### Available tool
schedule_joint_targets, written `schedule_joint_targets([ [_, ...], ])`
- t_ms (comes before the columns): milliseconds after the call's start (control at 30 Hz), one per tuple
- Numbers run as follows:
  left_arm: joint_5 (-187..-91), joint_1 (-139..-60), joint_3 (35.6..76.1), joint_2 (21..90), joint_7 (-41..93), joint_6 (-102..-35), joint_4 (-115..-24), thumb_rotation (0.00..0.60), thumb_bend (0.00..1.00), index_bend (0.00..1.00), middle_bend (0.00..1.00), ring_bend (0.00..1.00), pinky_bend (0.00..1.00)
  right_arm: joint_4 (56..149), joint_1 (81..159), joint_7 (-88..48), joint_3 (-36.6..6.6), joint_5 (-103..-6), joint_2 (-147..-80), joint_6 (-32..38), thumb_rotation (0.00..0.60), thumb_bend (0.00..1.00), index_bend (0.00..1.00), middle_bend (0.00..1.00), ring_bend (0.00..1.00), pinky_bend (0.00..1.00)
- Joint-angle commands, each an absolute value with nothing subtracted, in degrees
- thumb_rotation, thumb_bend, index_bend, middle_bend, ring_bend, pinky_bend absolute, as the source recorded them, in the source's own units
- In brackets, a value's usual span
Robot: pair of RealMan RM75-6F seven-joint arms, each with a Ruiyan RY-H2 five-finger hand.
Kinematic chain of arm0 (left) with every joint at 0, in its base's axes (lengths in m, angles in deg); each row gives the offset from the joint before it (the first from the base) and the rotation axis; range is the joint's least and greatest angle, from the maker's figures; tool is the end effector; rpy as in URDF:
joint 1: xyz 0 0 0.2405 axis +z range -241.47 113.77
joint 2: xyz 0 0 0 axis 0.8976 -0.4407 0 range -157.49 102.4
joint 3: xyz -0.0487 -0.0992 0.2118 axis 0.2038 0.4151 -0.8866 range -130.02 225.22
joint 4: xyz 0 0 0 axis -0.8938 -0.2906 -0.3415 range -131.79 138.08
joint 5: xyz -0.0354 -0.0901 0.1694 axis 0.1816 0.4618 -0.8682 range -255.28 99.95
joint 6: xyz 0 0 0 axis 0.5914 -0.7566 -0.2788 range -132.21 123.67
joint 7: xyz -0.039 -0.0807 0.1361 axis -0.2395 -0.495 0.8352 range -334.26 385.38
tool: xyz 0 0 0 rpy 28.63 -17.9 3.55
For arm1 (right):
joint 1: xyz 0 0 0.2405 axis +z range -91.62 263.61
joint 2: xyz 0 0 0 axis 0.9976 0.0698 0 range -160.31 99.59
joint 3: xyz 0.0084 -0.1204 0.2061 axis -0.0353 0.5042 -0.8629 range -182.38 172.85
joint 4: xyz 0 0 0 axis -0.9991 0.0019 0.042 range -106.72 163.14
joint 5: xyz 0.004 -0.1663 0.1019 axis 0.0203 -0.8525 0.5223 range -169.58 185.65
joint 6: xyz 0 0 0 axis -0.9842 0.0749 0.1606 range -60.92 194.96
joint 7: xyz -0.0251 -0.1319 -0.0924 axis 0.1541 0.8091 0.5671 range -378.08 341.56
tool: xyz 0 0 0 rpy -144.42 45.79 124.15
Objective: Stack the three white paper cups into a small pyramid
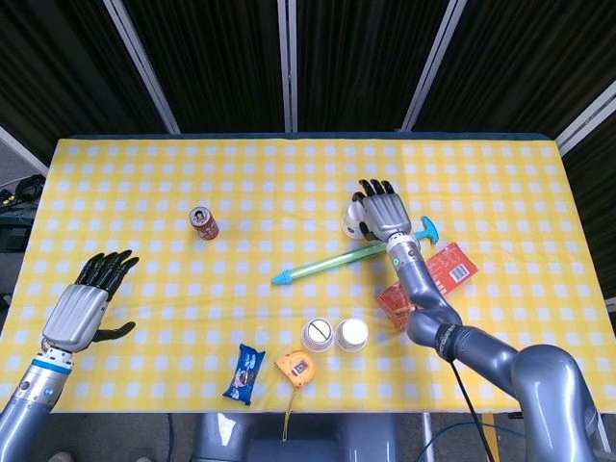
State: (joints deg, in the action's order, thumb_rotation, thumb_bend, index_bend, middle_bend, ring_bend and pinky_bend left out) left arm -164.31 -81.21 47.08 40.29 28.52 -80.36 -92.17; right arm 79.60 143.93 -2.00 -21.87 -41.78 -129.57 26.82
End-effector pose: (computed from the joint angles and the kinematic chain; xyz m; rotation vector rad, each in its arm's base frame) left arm -0.2385 0.2377 0.1078 -1.6528 -0.9522 -0.9744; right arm -0.1259 -0.4604 -0.0105 1.7081 -0.9655 0.8061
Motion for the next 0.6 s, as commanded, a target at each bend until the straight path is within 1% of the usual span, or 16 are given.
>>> schedule_joint_targets([
  [33,-164.4,-81.2,47.1,40.3,28.6,-80.2,-92.2,0.600,0.17,0.05,0.00,0.00,0.00,80.6,143.8,-2.3,-22.1,-42.6,-129.0,26.1,0.600,0.39,0.38,0.07,0.00,0.10],
  [233,-164.3,-81.1,47.3,40.4,28.8,-80.1,-92.1,0.600,0.17,0.05,0.00,0.00,0.00,83.9,143.2,-2.3,-22.6,-43.7,-127.0,24.1,0.600,0.39,0.39,0.07,0.00,0.10],
  [433,-164.3,-80.9,47.6,40.4,29.0,-80.3,-92.1,0.600,0.17,0.05,0.00,0.00,0.00,92.6,141.5,-0.8,-22.9,-45.0,-122.0,20.1,0.600,0.39,0.39,0.07,0.00,0.10],
  [533,-163.8,-80.8,47.9,40.5,29.1,-80.2,-91.9,0.600,0.17,0.05,0.00,0.00,0.00,99.8,139.6,1.1,-22.6,-45.8,-118.1,16.6,0.600,0.39,0.39,0.07,0.00,0.11],
  [567,-163.5,-80.9,48.0,40.6,29.4,-79.9,-91.8,0.600,0.17,0.05,0.00,0.00,0.00,105.5,137.9,2.2,-22.0,-47.0,-115.1,13.8,0.600,0.39,0.39,0.07,0.00,0.11],
  [600,-163.3,-80.9,48.1,40.7,29.6,-79.7,-91.8,0.600,0.17,0.05,0.00,0.00,0.00,108.5,137.0,3.0,-21.6,-47.0,-113.5,12.8,0.600,0.39,0.39,0.07,0.00,0.11],
])
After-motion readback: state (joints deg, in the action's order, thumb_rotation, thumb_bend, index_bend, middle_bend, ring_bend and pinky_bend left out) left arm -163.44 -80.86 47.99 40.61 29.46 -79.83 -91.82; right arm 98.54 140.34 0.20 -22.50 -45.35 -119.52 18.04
